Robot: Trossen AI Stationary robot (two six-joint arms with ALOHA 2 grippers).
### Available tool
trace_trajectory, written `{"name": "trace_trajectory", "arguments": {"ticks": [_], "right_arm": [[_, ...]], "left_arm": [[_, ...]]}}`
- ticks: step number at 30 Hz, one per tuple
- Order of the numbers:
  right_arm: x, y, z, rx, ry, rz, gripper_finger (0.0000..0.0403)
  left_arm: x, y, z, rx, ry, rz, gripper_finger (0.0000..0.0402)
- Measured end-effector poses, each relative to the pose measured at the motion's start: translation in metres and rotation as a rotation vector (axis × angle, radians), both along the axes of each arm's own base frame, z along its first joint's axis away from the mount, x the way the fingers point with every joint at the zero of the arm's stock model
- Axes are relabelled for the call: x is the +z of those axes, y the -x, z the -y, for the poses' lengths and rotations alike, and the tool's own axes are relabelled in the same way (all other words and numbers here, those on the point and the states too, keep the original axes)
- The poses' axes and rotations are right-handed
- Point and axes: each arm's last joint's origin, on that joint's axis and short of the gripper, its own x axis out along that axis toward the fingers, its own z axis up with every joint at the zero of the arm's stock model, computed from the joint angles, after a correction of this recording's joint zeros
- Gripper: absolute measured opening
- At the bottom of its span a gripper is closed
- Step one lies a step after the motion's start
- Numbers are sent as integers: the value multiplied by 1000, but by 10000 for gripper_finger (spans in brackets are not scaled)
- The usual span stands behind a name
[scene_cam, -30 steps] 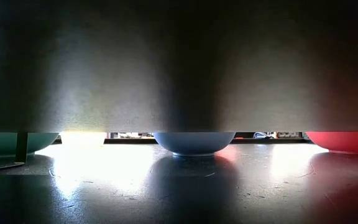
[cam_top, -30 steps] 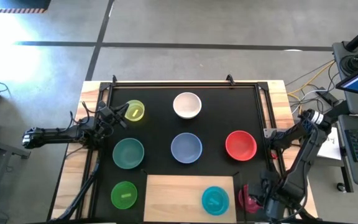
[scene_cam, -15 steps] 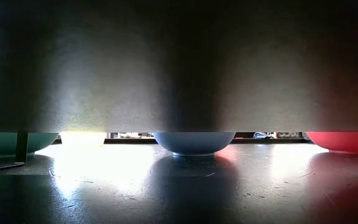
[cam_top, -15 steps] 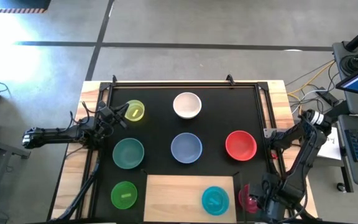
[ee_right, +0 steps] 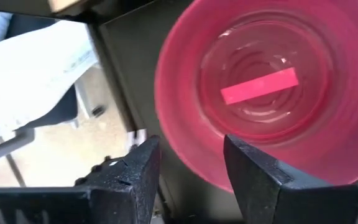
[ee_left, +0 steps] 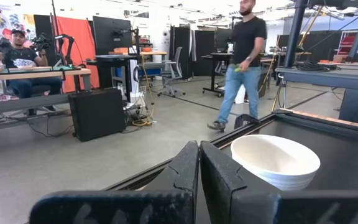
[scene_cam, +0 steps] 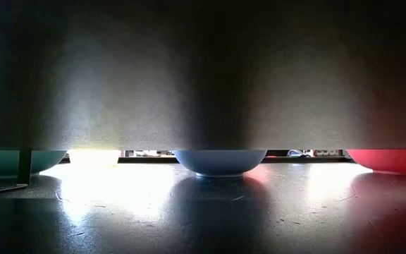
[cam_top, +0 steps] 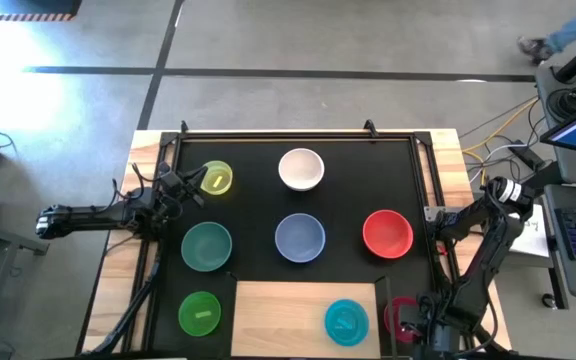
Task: Place and stack bowls onto a shelf
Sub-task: Stack the small pink bowl on top of the small blue bowl on the shelf
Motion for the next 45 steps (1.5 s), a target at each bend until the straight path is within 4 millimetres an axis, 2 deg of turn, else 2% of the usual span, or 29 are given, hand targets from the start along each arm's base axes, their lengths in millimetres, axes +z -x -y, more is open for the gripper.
{"name": "trace_trajectory", "arguments": {"ticks": [8,14,20,26,34,39,45], "right_arm": [[-9,2,4,35,15,8,145],[-9,-1,-2,43,-62,50,144],[-11,-1,-2,58,-64,60,144],[-20,0,0,47,-37,43,144],[-37,-3,-7,135,29,42,141],[-42,-3,-8,160,31,9,119],[-41,-1,-9,178,1,-32,63]], "left_arm": [[0,0,0,0,0,0,0],[0,0,0,0,0,0,0],[0,0,0,-1,0,0,0],[0,0,0,0,0,0,0],[0,0,0,-1,0,0,0],[0,0,0,0,0,-2,0],[-1,0,0,0,0,-6,0]]}}
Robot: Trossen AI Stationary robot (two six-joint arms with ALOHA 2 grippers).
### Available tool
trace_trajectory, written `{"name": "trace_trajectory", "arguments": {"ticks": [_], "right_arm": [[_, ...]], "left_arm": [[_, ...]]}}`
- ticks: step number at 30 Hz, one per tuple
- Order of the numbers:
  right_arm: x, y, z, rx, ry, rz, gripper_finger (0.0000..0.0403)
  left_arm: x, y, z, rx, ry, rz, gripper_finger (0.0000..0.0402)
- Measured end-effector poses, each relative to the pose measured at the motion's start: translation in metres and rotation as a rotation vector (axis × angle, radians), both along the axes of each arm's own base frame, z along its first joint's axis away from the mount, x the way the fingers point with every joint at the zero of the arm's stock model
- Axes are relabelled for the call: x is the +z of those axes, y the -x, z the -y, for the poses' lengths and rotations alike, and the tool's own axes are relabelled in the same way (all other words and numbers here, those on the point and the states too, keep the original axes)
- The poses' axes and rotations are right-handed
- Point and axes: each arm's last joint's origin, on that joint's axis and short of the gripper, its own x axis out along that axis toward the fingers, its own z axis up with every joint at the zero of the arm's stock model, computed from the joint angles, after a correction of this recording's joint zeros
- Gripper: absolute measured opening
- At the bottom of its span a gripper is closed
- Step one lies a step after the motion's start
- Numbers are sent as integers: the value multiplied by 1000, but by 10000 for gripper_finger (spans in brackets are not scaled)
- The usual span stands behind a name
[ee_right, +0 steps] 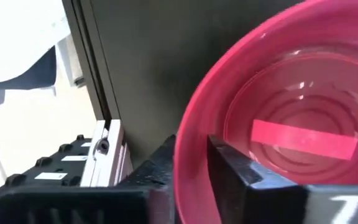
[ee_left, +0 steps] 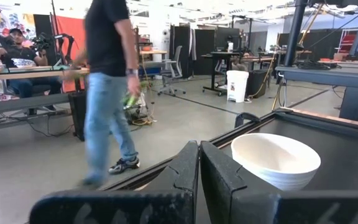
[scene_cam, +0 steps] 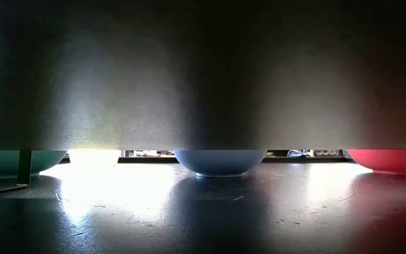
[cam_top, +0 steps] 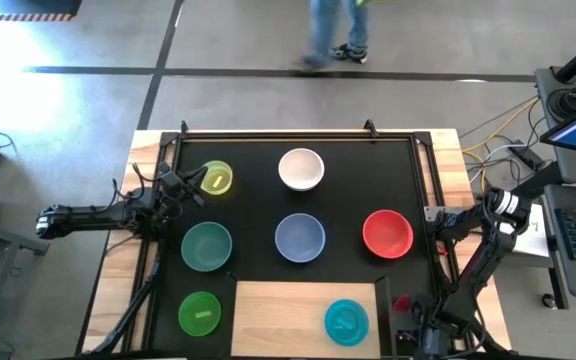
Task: Place and stack bowls onto a shelf
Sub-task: Stack the small pink bowl on top of the small blue bowl on the shelf
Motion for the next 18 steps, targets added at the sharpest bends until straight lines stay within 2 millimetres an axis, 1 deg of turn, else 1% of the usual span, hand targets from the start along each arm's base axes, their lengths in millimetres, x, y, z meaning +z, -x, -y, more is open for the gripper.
{"name": "trace_trajectory", "arguments": {"ticks": [4,7,14,18], "right_arm": [[1,0,0,3,-7,-10,32],[2,0,0,-3,-13,-19,20],[10,2,3,-34,-39,-48,14],[22,5,8,-55,-55,-56,12]], "left_arm": [[0,0,0,0,0,0,0],[0,0,0,0,0,0,0],[0,0,0,0,0,1,0],[0,0,0,0,0,0,0]]}}
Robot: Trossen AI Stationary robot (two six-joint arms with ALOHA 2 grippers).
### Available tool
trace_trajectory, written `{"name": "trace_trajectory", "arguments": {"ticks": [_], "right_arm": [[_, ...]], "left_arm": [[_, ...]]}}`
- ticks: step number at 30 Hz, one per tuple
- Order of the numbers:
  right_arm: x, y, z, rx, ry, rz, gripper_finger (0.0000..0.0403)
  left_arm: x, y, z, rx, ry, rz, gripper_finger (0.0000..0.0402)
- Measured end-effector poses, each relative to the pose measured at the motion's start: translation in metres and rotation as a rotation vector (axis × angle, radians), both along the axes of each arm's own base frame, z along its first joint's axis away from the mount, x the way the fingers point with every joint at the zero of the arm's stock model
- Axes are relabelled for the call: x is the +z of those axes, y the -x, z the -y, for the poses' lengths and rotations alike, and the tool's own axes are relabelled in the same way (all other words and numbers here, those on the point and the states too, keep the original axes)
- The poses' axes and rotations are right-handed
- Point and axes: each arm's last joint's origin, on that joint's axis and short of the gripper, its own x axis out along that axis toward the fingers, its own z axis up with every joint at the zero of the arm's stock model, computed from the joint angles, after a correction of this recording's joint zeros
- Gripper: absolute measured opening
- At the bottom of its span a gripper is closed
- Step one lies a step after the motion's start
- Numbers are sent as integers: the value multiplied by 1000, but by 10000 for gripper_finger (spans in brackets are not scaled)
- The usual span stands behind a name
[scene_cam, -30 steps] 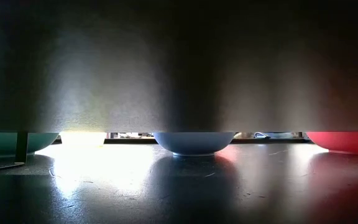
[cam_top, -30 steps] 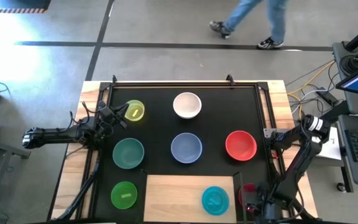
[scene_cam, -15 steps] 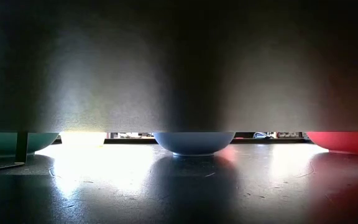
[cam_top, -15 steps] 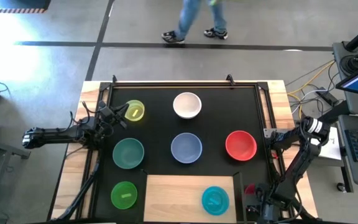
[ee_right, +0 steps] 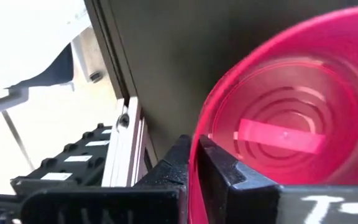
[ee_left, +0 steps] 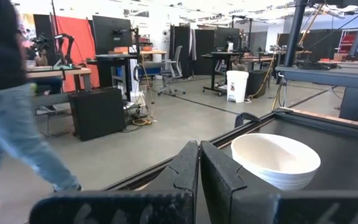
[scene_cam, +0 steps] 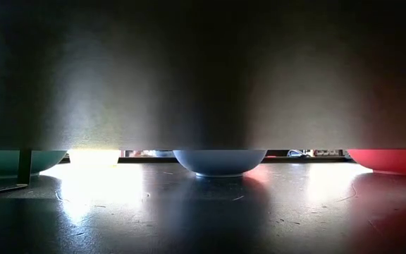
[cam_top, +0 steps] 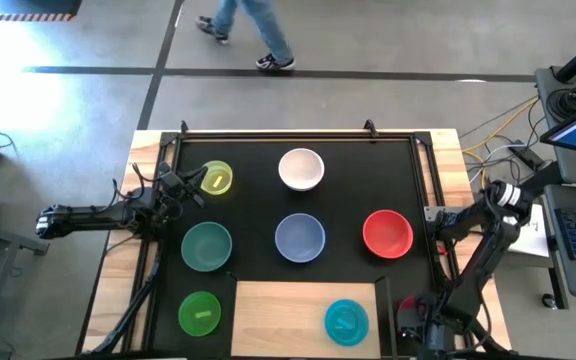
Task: Place and stack bowls onto a shelf
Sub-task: Stack the small pink bowl on top of the small blue bowl on the shelf
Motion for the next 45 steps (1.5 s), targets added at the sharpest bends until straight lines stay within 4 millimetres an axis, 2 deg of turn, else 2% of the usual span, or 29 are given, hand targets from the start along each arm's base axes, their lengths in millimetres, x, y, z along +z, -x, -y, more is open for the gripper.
{"name": "trace_trajectory", "arguments": {"ticks": [8,15,21,33,45], "right_arm": [[26,11,24,-81,60,-20,11],[46,17,52,-182,187,137,12],[60,20,65,-216,200,230,12],[62,24,86,-223,355,207,13],[63,21,93,-247,426,247,13]], "left_arm": [[0,0,0,0,0,0,0],[0,0,0,0,0,0,0],[0,0,0,0,0,0,0],[0,0,0,0,0,0,0],[0,0,0,0,0,0,0]]}}
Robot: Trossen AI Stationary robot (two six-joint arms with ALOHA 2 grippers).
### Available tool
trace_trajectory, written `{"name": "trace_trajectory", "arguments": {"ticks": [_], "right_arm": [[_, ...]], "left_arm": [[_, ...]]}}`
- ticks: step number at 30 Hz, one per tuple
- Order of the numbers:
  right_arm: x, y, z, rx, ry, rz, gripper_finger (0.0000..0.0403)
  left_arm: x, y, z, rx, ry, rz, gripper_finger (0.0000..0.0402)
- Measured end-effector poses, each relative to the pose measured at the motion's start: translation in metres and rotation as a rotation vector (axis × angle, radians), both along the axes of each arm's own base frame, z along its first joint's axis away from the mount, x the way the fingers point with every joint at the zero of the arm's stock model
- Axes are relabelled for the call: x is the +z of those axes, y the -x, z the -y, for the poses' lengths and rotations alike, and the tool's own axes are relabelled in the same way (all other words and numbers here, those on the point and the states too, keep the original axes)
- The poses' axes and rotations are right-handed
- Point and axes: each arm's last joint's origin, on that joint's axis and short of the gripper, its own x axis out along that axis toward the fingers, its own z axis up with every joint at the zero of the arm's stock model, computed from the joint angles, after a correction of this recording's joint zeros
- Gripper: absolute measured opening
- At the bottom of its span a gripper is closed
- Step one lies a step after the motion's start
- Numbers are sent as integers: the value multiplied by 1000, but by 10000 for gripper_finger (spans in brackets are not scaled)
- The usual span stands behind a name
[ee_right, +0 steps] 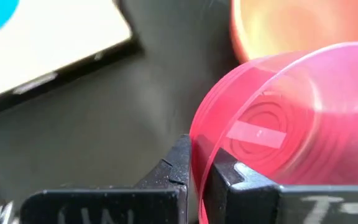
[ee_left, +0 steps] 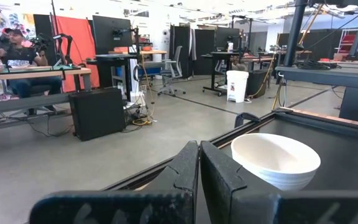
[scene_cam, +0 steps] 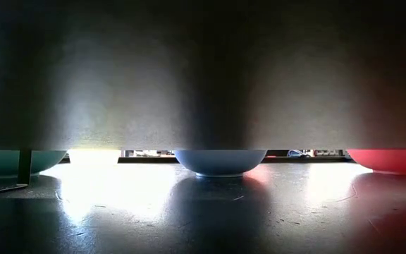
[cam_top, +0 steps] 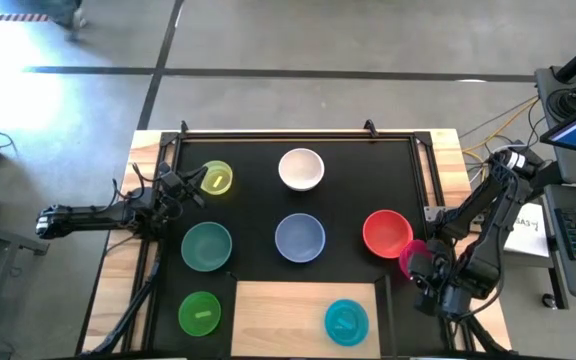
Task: Place and stack bowls onto a shelf
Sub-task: Stack the small pink bowl on top of the small blue bowl on the shelf
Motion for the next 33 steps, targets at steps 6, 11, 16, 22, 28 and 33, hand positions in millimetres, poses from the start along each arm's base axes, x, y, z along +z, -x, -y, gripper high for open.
{"name": "trace_trajectory", "arguments": {"ticks": [6,11,16,22,28,33], "right_arm": [[3,-5,11,-26,98,81,13],[22,-15,21,-72,220,237,13],[51,-31,26,-104,299,431,13],[86,-55,17,-18,276,577,13],[103,-83,-8,202,250,753,13],[98,-97,-28,431,264,766,13]], "left_arm": [[0,0,0,0,0,1,0],[0,0,0,0,0,0,0],[0,0,0,0,0,0,0],[0,0,0,0,0,0,0],[0,0,0,0,0,1,0],[0,0,0,0,0,0,0]]}}
